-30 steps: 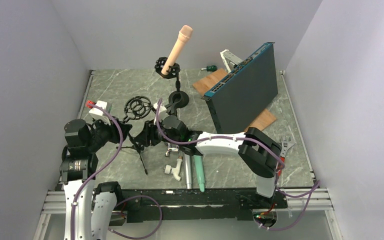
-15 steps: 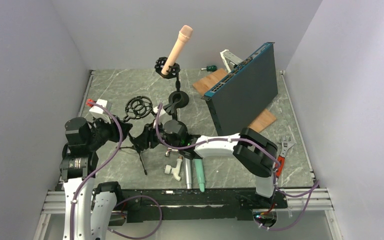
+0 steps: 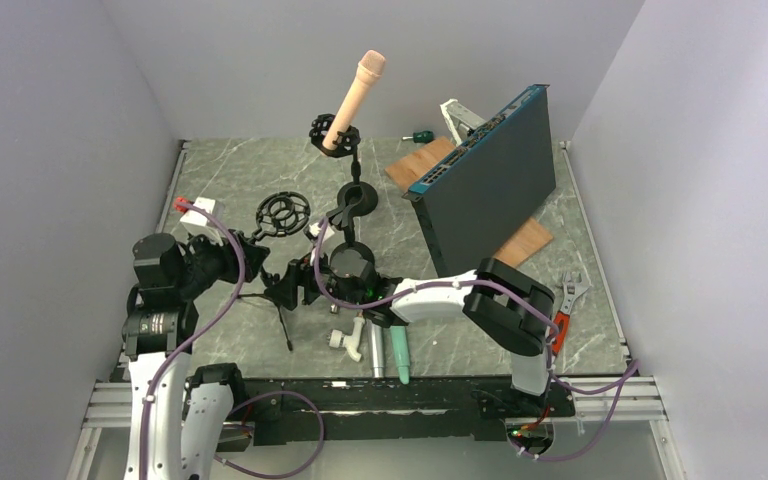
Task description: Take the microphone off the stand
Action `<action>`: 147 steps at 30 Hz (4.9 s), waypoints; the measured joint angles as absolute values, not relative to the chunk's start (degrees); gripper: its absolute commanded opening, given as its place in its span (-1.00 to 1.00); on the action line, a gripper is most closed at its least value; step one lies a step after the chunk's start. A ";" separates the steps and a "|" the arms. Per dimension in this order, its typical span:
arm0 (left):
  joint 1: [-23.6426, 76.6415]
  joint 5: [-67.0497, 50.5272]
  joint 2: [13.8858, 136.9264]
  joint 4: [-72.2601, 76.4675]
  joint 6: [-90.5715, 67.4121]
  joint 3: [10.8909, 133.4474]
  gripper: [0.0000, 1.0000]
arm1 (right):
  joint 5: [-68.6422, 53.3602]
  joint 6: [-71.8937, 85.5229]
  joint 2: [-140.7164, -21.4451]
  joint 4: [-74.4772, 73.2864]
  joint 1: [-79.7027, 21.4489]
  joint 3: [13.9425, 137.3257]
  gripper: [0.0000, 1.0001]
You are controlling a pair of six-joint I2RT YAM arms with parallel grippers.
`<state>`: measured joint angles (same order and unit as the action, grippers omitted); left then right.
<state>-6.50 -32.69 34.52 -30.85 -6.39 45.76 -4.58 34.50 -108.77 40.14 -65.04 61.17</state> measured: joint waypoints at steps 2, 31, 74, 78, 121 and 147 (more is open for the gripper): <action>-6.50 -32.42 34.17 -31.16 -6.83 45.43 0.53 | -4.58 34.52 -108.77 41.34 -64.99 61.10 0.29; -6.39 -32.27 32.03 -29.21 -8.86 43.18 -0.28 | -3.03 27.62 -111.98 48.27 -65.04 60.73 -1.00; -6.44 -32.08 32.38 -28.42 -10.39 43.18 0.46 | 21.50 -3.90 -108.03 29.36 -77.21 66.15 0.64; -6.44 -31.81 30.98 -28.56 -10.70 43.18 0.66 | 14.44 13.63 -103.74 28.86 -73.73 63.90 0.58; -6.44 -32.27 27.35 -28.53 -12.99 43.53 0.62 | 6.76 47.66 -109.60 32.67 -67.55 66.08 -0.18; -6.55 -29.50 29.89 -25.23 -14.37 42.35 0.10 | 7.05 33.12 -111.83 43.83 -67.61 63.05 -1.00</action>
<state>-6.55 -29.50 29.89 -25.23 -14.37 42.35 7.05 33.12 -111.83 43.83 -67.61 63.05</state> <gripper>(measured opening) 0.563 0.142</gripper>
